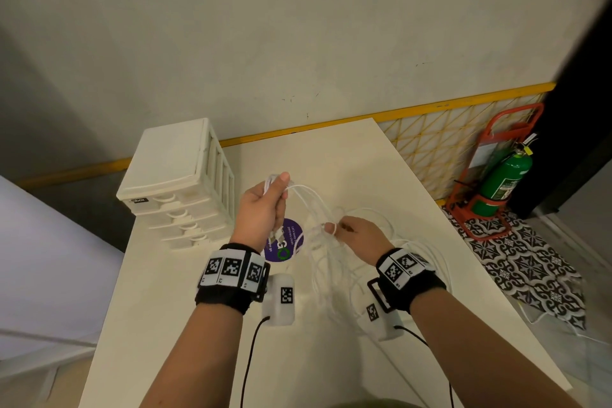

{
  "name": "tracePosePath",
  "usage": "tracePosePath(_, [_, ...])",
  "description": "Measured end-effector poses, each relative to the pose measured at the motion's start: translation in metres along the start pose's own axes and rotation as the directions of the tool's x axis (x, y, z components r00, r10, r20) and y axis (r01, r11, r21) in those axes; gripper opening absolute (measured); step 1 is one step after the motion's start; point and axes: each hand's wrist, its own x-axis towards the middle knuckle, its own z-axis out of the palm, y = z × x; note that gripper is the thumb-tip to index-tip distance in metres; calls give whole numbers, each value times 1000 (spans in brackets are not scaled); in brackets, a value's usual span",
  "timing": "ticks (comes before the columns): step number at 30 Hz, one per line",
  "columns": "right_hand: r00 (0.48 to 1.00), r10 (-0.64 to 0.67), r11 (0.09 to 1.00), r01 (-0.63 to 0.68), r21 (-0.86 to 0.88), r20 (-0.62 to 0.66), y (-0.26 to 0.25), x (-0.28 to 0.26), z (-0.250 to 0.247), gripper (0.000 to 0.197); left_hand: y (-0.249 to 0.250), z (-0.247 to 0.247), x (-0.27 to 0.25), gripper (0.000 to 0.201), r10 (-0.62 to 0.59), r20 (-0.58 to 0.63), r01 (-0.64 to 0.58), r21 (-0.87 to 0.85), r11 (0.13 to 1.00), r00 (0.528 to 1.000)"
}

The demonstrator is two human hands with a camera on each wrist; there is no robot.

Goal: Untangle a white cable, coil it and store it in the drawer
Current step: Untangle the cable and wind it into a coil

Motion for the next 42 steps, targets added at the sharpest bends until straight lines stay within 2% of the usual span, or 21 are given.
tracePosePath(4, [985, 167, 975, -171, -139, -38, 35, -5, -6, 53, 12, -15, 5, 38, 34, -100, -38, -43, 998, 994])
tracePosePath(7, [968, 223, 957, -240, -163, -118, 44, -8, -6, 51, 12, -15, 7, 38, 34, -139, -36, -14, 999, 990])
tracePosePath(9, [949, 262, 942, -291, -165, -174, 47, -4, -7, 41, 8, -12, 6, 37, 16, -153, -19, -22, 1000, 988])
tracePosePath(11, [927, 307, 936, -336, -110, -216, 48, -1, -12, 20, 6, -9, 5, 37, -5, -144, 3, -16, 1000, 990])
tracePosePath(12, [928, 298, 945, -320, -65, -224, 48, 0, -14, 18, 6, -8, 5, 37, -11, -134, 12, 9, 1000, 991])
tracePosePath(13, [939, 260, 962, -272, -19, -227, 44, -1, -17, 27, 5, -6, 5, 38, -11, -125, 17, 47, 999, 992])
tracePosePath(15, [961, 130, 988, -106, 111, -242, 28, -4, -21, 44, 4, -2, 5, 39, -9, -101, 21, 119, 993, 995])
tracePosePath(17, [968, -10, 970, 71, 231, -253, -1, -8, -24, 53, 3, 4, 3, 40, -17, -70, 27, 145, 989, 997])
tracePosePath(20, [978, -166, 937, 197, 289, -130, -33, -8, -20, 83, 4, 16, -2, 40, -27, 13, 25, 128, 991, 1000])
tracePosePath(22, [974, -221, 925, 227, 306, -55, -43, -6, -15, 91, 7, 21, -6, 39, -28, 53, 22, 116, 993, 998])
tracePosePath(25, [970, -242, 916, 230, 330, -4, -43, -4, -6, 72, 13, 21, -7, 39, -28, 53, 24, 71, 997, 998])
tracePosePath(27, [981, -184, 950, 159, 270, 67, -34, -3, 2, 64, 17, 16, -6, 38, -25, 32, 24, 31, 999, 999])
tracePosePath(29, [989, -87, 991, 73, 116, 118, -17, -3, 12, 58, 19, 11, -4, 38, -9, 11, 9, 15, 1000, 1000])
tracePosePath(31, [996, -17, 997, 11, 75, 83, -2, -4, 17, 52, 21, 7, -2, 39, 2, -4, -2, 28, 1000, 1000])
tracePosePath(33, [1000, 6, 981, -10, 192, 24, 3, -6, 14, 50, 20, 5, -1, 39, 8, -19, -6, 87, 996, 1000])
tracePosePath(36, [988, 20, 892, 51, 449, -153, -9, -8, -2, 41, 11, 3, 1, 41, -9, -44, 17, 192, 981, 999])
tracePosePath(38, [972, 8, 854, 115, 508, -233, -23, -11, -12, 37, 5, 2, 0, 41, -38, -61, 50, 208, 977, 997])
tracePosePath(40, [982, -63, 855, 146, 498, -179, -37, -16, -18, 55, 3, 3, -1, 41, -63, -63, 74, 189, 979, 996])
tracePosePath(42, [985, -158, 896, 173, 410, -71, -46, -18, -15, 85, 5, 5, -3, 41, -84, -36, 89, 177, 980, 996])
